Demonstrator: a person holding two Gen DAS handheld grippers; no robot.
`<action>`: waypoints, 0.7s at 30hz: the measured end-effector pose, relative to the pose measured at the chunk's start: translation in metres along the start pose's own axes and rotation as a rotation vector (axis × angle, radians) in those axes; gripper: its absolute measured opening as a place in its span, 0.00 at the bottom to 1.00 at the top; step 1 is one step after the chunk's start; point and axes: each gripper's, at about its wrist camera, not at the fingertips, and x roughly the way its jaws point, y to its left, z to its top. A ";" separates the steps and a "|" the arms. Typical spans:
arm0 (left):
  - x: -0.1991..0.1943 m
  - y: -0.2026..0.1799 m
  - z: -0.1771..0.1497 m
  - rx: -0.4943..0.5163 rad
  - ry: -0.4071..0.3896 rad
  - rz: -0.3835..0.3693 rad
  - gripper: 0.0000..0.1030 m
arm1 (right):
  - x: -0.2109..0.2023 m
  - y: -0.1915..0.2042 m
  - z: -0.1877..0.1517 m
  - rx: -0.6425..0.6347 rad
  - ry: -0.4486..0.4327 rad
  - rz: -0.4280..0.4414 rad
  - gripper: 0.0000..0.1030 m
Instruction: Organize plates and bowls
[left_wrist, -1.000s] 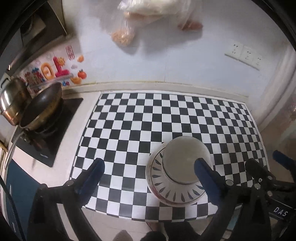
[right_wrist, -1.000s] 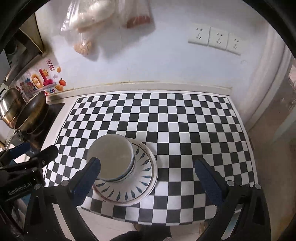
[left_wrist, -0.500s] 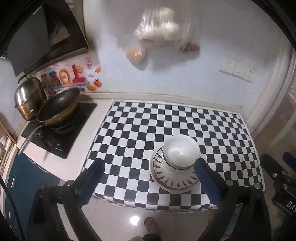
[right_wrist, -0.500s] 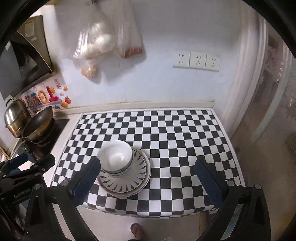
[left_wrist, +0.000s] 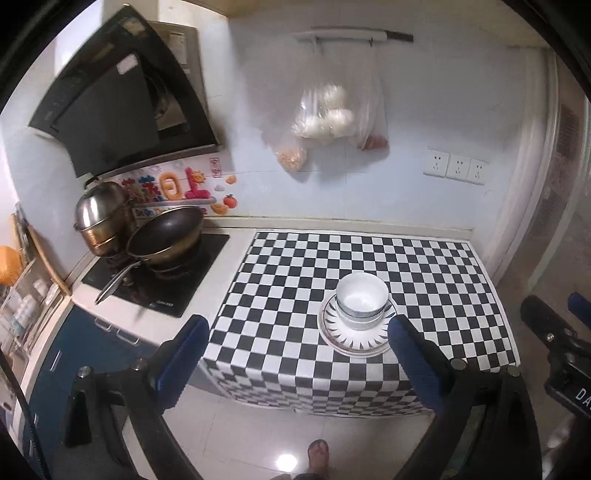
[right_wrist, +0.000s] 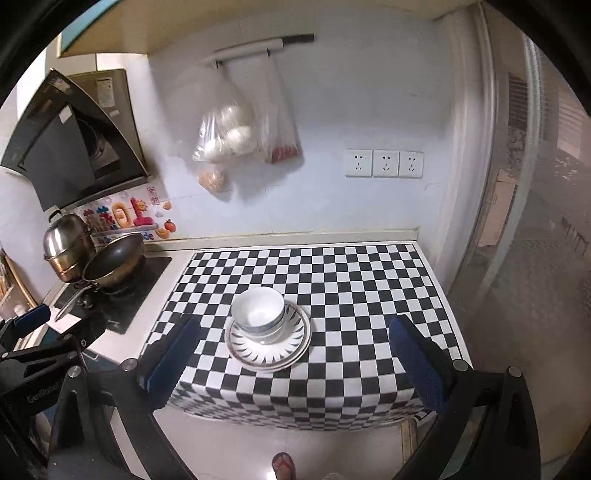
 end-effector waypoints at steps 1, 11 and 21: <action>-0.008 0.001 -0.002 -0.003 -0.001 -0.001 0.96 | -0.009 0.001 -0.002 0.000 -0.005 -0.002 1.00; -0.090 0.021 -0.026 0.021 -0.071 -0.020 0.96 | -0.112 0.011 -0.025 0.033 -0.075 -0.033 1.00; -0.124 0.042 -0.050 0.046 -0.096 -0.049 0.96 | -0.168 0.038 -0.054 0.028 -0.085 -0.070 1.00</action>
